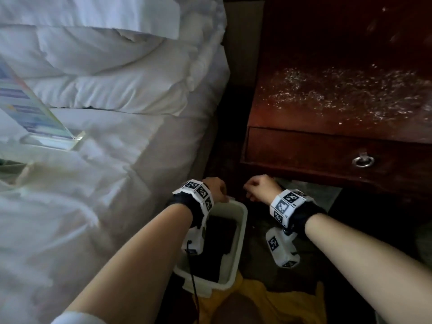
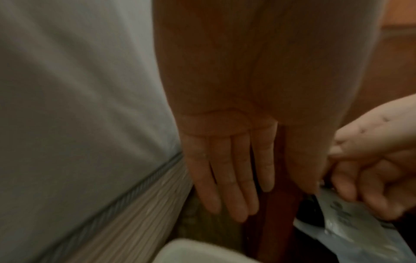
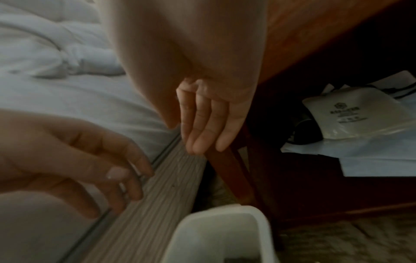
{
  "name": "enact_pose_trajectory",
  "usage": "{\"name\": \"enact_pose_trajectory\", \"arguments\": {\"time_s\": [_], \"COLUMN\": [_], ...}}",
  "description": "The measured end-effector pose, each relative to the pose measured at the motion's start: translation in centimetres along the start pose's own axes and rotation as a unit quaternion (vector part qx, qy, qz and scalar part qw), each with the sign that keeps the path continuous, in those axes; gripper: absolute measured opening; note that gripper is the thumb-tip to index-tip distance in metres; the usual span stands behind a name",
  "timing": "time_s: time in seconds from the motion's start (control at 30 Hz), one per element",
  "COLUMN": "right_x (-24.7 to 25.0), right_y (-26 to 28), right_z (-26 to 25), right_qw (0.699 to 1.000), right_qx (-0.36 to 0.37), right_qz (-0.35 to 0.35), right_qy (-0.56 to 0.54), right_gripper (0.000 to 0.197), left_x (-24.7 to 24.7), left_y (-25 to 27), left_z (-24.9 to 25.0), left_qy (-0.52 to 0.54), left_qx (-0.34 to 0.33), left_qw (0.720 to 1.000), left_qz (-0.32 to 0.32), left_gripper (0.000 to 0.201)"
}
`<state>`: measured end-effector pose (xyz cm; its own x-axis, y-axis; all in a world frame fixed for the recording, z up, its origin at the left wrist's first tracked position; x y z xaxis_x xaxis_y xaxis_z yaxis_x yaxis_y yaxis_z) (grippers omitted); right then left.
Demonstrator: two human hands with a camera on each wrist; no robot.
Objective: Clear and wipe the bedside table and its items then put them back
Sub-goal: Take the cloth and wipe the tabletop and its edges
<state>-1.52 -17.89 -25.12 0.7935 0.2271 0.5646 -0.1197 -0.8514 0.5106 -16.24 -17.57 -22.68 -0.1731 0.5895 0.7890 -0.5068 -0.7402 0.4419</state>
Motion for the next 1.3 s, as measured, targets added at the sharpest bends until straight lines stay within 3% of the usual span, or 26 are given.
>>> {"name": "enact_pose_trajectory", "arguments": {"time_s": [0.3, 0.6, 0.73, 0.93, 1.03, 1.2, 1.3], "right_x": [-2.4, -5.7, -7.3, -8.9, -9.3, -9.3, -8.8], "right_y": [-4.8, -8.8, -10.4, -12.1, -12.5, -13.0, -12.8], "right_z": [7.3, 10.9, 12.3, 13.5, 14.4, 14.9, 14.5], "right_qw": [0.996, 0.989, 0.988, 0.982, 0.981, 0.978, 0.978], "right_qx": [-0.067, -0.097, -0.105, -0.125, -0.137, -0.162, -0.159], "right_qz": [-0.044, -0.089, -0.097, -0.116, -0.119, -0.122, -0.122], "right_qy": [0.047, 0.064, 0.066, 0.081, 0.074, 0.053, 0.054], "right_gripper": [0.014, 0.017, 0.028, 0.027, 0.025, 0.026, 0.023], "left_x": [-8.9, -16.1, -19.4, -22.7, -22.9, -22.1, -21.1], "left_y": [-4.2, -7.1, -8.4, -9.6, -9.8, -9.8, -9.8], "left_z": [-7.2, -11.6, -13.1, -15.7, -15.3, -16.4, -16.3], "left_qy": [0.114, 0.221, 0.24, 0.328, 0.288, 0.221, 0.209], "left_qx": [0.12, 0.191, 0.2, 0.247, 0.259, 0.272, 0.267], "left_qw": [0.986, 0.956, 0.95, 0.912, 0.922, 0.935, 0.94], "left_qz": [0.018, 0.019, -0.012, 0.003, -0.007, 0.046, 0.047], "left_gripper": [0.039, 0.05, 0.044, 0.059, 0.054, 0.025, 0.025]}}
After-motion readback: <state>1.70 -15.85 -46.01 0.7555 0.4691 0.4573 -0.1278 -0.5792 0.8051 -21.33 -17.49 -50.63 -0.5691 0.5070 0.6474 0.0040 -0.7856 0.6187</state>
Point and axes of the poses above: each hand's wrist, its own y-axis away from the middle knuckle, its own x-axis out of the back of the hand, z = x × y, the point moved 5 cm from there along -y, towards the middle knuckle, and after that the axes turned 14 degrees about -x, right-handed, at the moved point
